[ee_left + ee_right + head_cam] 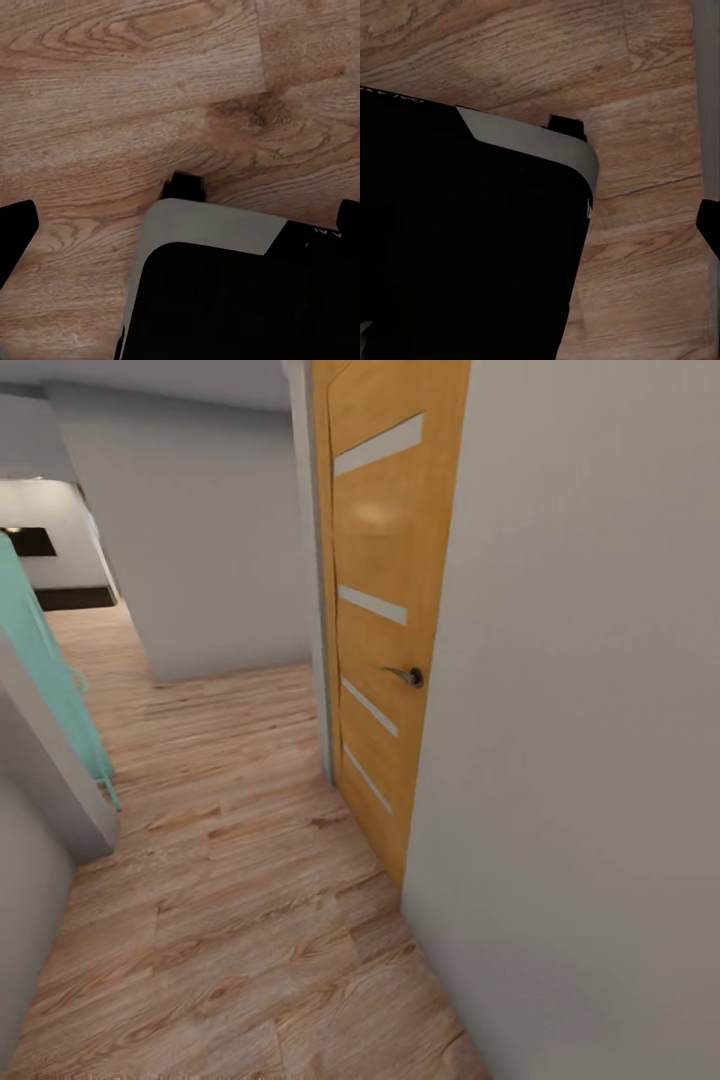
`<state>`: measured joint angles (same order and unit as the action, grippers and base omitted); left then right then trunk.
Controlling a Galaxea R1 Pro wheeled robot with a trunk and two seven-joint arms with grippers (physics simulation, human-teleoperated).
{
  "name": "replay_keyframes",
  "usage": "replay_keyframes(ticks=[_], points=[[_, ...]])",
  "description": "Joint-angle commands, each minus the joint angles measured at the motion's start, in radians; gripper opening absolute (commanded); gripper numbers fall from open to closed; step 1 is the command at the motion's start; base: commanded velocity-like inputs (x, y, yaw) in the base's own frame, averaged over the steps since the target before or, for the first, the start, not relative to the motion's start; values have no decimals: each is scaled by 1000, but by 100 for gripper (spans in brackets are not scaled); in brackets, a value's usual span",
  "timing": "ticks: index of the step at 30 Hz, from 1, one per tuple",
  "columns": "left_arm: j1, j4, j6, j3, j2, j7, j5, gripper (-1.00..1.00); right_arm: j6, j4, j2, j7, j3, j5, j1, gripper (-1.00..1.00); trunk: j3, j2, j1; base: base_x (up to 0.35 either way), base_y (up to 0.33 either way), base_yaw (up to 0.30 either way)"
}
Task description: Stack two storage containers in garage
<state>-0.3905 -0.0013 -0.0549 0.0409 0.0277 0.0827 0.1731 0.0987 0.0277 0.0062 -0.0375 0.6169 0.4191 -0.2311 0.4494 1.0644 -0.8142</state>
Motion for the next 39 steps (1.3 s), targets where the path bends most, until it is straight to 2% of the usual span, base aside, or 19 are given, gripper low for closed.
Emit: replay_keyframes(ticks=[1, 39], points=[[-1, 0, -3, 4, 0, 2, 5, 100, 6, 3, 0, -4, 7, 10, -1, 100, 1, 1, 0, 0, 0, 265], [-1, 0, 0, 4, 0, 4, 6, 100, 6, 3, 0, -4, 7, 10, -1, 100, 1, 1, 0, 0, 0, 270]])
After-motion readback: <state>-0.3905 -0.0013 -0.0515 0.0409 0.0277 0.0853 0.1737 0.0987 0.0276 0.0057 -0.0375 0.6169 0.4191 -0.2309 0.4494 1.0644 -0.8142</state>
